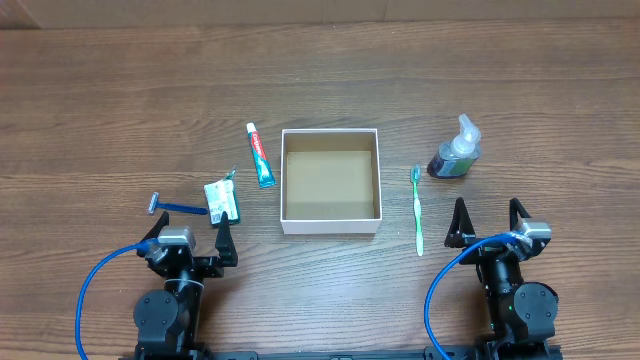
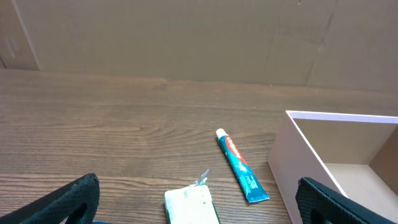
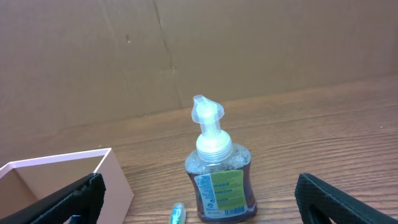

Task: Pack container

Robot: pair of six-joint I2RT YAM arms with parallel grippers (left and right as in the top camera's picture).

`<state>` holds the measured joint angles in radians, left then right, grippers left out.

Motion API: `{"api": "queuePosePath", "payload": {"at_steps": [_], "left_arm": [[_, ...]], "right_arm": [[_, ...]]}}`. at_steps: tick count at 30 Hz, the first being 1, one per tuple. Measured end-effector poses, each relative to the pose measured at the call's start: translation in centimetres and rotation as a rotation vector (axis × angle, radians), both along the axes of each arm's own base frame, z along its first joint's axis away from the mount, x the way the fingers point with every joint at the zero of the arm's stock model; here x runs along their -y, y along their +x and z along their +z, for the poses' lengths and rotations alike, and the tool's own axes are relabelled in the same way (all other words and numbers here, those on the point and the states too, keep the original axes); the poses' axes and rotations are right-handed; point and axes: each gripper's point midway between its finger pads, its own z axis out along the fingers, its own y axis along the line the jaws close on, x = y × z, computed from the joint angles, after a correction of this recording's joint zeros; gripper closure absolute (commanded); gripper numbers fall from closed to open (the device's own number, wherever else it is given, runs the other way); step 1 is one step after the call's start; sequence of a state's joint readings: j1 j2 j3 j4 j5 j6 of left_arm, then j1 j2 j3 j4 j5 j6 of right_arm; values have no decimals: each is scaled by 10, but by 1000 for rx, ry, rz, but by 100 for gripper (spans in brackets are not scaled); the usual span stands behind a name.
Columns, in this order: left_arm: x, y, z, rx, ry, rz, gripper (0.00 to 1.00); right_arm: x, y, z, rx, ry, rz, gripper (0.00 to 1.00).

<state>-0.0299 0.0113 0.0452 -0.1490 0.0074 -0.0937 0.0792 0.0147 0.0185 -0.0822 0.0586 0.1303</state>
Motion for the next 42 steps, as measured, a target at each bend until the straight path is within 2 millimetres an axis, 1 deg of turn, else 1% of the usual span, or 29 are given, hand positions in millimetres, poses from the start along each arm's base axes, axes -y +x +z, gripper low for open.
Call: {"api": "queuePosePath", "payload": {"at_steps": [31, 38, 40, 42], "left_arm": [[0, 0, 0, 0, 0, 0, 0], [0, 0, 0, 0, 0, 0, 0], [0, 0, 0, 0, 0, 0, 0], [0, 0, 0, 0, 0, 0, 0]], "right_arm": [[0, 0, 0, 0, 0, 0, 0], [-4, 0, 0, 0, 1, 23, 0], [-7, 0, 5, 19, 3, 43, 0], [-14, -2, 21, 87, 12, 85, 0]]}}
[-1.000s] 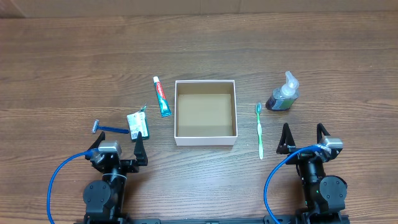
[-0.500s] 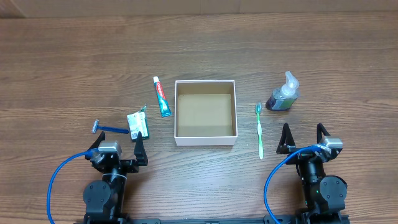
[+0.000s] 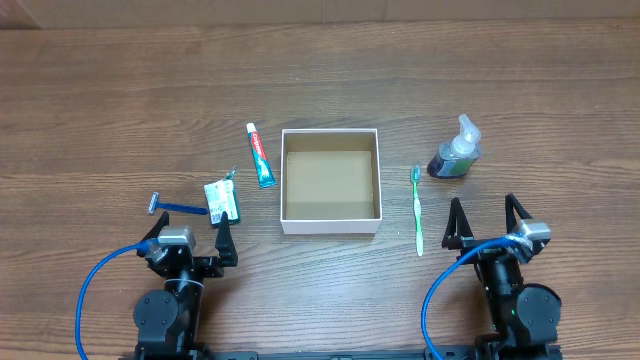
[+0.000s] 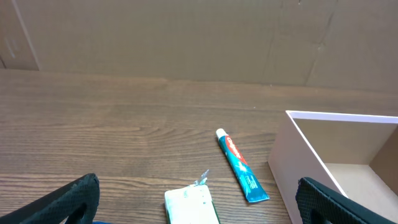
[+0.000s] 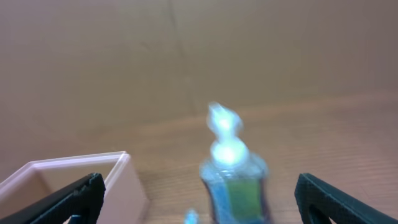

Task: Pack container
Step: 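Reach the right gripper to the pump soap bottle and grasp it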

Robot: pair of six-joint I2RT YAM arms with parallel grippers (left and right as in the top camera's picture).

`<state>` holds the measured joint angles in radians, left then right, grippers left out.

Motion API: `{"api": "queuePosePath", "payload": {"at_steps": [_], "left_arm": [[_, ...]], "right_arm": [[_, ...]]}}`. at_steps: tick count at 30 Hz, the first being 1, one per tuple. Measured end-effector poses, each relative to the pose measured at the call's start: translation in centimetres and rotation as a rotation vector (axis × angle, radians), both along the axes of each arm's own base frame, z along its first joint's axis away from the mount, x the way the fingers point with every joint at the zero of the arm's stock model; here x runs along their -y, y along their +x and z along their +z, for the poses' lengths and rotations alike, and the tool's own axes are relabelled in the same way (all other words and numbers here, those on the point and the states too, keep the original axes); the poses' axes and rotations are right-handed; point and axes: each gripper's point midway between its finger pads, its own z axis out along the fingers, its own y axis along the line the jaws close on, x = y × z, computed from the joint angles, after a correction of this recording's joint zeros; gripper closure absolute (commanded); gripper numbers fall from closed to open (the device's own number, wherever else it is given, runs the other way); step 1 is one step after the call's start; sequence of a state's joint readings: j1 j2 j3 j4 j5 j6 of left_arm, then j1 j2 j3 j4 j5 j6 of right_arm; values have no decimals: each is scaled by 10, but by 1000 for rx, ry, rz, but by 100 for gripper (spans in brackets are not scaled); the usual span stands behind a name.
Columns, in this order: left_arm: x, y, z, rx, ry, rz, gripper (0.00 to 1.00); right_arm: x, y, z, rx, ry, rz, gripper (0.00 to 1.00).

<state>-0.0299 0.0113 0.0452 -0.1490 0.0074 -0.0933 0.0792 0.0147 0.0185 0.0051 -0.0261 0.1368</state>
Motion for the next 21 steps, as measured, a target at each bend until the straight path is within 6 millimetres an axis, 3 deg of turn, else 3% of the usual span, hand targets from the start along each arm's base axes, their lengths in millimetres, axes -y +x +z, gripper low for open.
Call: {"api": "queuePosePath", "payload": {"at_steps": [2, 6, 11, 16, 21], "left_arm": [[0, 0, 0, 0, 0, 0, 0], [0, 0, 0, 0, 0, 0, 0], [0, 0, 0, 0, 0, 0, 0], [0, 0, 0, 0, 0, 0, 0], [0, 0, 0, 0, 0, 1, 0]], "right_arm": [[-7, -3, 17, 70, 6, 44, 0], [-15, -6, 19, 48, 17, 93, 0], [-15, -13, 55, 5, 24, 94, 0], [-9, -12, 93, -139, 24, 59, 0], [-8, 0, 109, -364, 16, 39, 0]]}}
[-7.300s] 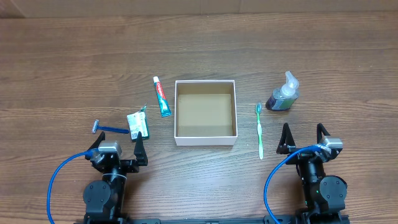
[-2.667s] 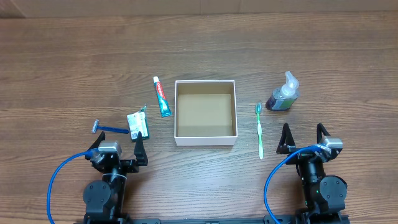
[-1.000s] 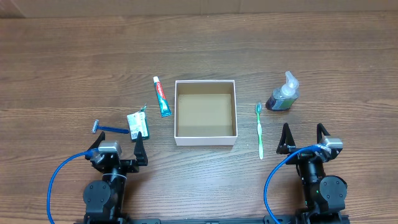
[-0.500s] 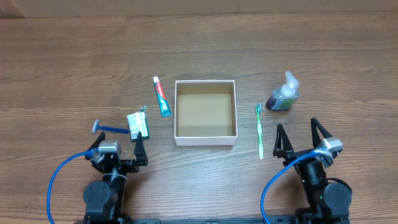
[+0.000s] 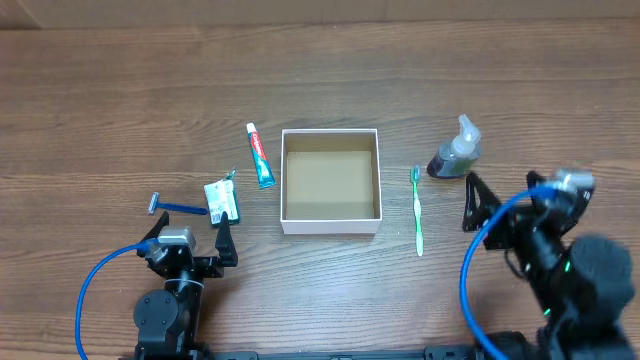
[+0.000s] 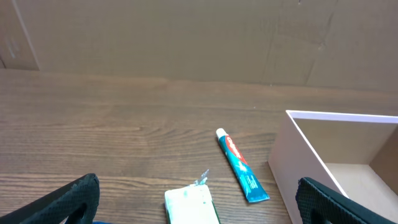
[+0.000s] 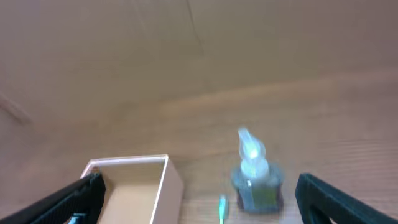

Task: Pack container
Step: 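Reach the right gripper to the pump soap bottle and grasp it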

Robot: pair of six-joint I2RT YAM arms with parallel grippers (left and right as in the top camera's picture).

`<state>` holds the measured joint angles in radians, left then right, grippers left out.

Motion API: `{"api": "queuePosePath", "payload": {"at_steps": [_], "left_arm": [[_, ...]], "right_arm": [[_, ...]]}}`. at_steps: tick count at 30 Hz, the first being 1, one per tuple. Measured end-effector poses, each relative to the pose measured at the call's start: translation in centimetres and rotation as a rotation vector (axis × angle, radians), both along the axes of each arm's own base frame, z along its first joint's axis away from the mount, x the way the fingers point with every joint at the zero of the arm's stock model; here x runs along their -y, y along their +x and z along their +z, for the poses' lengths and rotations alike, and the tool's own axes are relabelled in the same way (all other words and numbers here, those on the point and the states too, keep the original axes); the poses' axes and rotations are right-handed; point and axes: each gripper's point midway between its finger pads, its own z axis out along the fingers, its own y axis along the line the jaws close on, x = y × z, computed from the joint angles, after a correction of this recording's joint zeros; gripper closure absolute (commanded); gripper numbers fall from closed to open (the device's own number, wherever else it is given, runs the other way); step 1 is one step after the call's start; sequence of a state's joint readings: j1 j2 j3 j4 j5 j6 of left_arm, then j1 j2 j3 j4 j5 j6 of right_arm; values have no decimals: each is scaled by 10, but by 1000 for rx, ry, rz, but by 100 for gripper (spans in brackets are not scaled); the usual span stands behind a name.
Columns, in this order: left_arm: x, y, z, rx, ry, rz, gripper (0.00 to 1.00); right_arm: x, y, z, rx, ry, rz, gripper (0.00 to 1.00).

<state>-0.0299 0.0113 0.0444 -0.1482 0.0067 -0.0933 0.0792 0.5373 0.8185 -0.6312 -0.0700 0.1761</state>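
Observation:
An open white box [image 5: 330, 180] with a brown floor sits mid-table and holds nothing. Left of it lie a toothpaste tube [image 5: 260, 155], a small green-and-white packet [image 5: 222, 199] and a blue razor [image 5: 172, 208]. A green toothbrush [image 5: 418, 210] lies right of the box, and a pump soap bottle [image 5: 455, 150] stands beyond it. My left gripper [image 5: 190, 243] rests open near the front edge, just behind the packet [image 6: 191, 205]. My right gripper [image 5: 500, 200] is raised and open, nothing in it, looking down on the blurred bottle [image 7: 255, 180] and the box [image 7: 127, 186].
A brown cardboard wall [image 6: 186, 37] stands behind the wooden table [image 5: 100, 100]. Blue cables trail from both arms at the front edge.
My right arm has lifted from its rest near the front edge and moved up and toward the bottle, so its view now looks down on the box and bottle. The left arm has not moved.
Both grippers first rested open at the front edge, all items around the box. Then the right wrist view blurred as that arm shifted slightly. Now the right gripper is raised near the soap bottle; every item lies where it was.

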Motion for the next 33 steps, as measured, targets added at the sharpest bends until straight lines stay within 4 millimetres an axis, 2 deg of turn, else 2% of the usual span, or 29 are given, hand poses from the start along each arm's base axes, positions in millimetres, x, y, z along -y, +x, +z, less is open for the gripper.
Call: {"api": "queuePosePath", "payload": {"at_steps": [4, 8, 12, 17, 20, 26, 31, 32, 33], "left_arm": [[0, 0, 0, -1, 0, 0, 0], [0, 0, -1, -2, 0, 0, 0], [0, 0, 0, -1, 0, 0, 0], [0, 0, 0, -1, 0, 0, 0], [0, 0, 0, -1, 0, 0, 0], [0, 0, 0, -1, 0, 0, 0], [0, 0, 0, -1, 0, 0, 0], [0, 0, 0, -1, 0, 0, 0], [0, 0, 0, -1, 0, 0, 0]], "right_arm": [[-1, 8, 18, -137, -12, 0, 0], [-1, 15, 23, -290, -24, -2, 0], [6, 29, -2, -456, -64, -38, 0], [10, 65, -55, -640, -145, -44, 0], [7, 89, -74, -667, -155, -28, 0], [8, 130, -80, -590, -207, -23, 0], [17, 152, -103, -612, -265, -57, 9], [17, 154, -108, -623, -270, -57, 15], [18, 157, -113, -632, -276, -58, 27]]}}
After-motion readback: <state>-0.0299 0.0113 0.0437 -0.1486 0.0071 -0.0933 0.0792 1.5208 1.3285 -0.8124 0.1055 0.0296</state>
